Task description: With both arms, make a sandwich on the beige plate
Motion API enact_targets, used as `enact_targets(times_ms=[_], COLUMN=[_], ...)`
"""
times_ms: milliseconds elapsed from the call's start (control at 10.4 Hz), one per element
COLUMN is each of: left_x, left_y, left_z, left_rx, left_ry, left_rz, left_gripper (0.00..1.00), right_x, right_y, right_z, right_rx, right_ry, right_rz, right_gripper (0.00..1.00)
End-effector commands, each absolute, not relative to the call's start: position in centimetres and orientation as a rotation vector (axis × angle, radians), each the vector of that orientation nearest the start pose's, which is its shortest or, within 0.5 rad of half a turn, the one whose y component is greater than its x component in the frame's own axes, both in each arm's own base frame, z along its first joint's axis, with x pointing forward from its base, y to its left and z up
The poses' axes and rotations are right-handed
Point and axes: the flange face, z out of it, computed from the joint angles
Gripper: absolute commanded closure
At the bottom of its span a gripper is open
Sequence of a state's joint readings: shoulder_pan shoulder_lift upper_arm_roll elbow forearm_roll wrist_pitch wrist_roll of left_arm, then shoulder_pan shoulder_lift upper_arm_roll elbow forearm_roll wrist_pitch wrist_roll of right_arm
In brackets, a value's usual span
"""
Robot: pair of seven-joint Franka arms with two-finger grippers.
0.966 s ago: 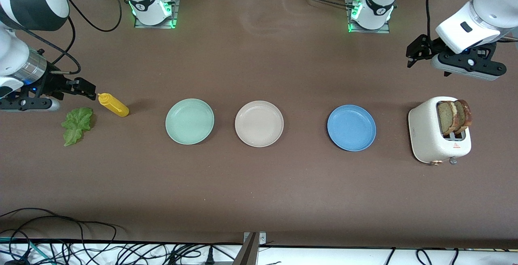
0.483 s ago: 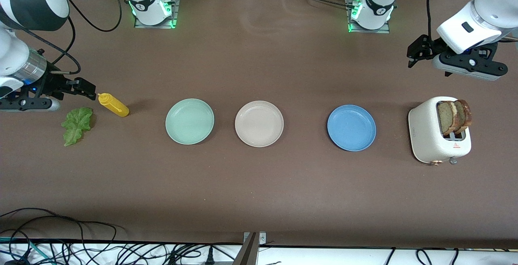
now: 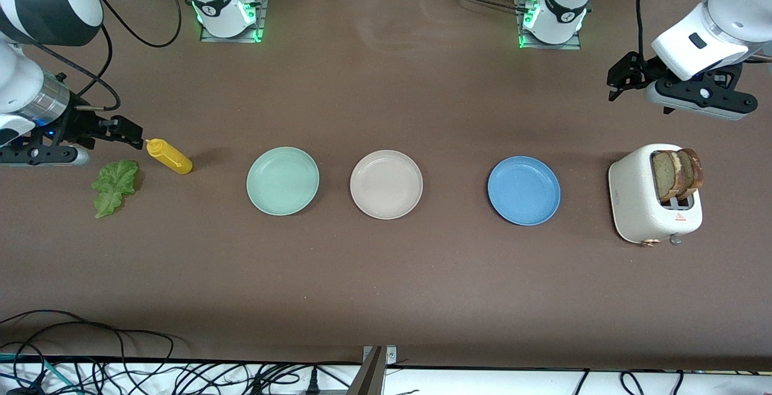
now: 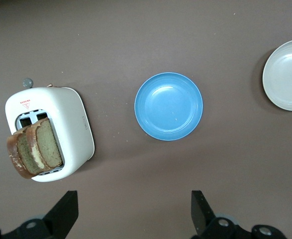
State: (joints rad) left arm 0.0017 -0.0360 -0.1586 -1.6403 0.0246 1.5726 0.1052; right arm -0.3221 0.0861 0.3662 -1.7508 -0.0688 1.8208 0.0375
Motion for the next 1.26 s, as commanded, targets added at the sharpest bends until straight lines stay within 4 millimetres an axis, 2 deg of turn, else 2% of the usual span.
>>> enact_targets(times_ms=[0, 386, 1159], left_x=[53.7, 54.6, 54.7], left_y=[-8.1, -8.1, -7.0], left_z=[62.3, 62.7, 62.5], left_rx=[-3.100, -3.108, -3.110], left_ry=[0.414, 0.391, 0.367], left_rz=[0.022, 0.002, 0.014], left_gripper=[0.00, 0.00, 0.00], right_x=[58.9, 58.9, 59.0], right_y=[1.7, 1.9, 1.8], right_z=[51.8, 51.8, 51.6], right_rx=[-3.179, -3.178, -3.168], right_ry=[-0.051, -0.043, -0.037], right_rz=[0.011, 0.009, 0.016], right_gripper=[0.00, 0.00, 0.00])
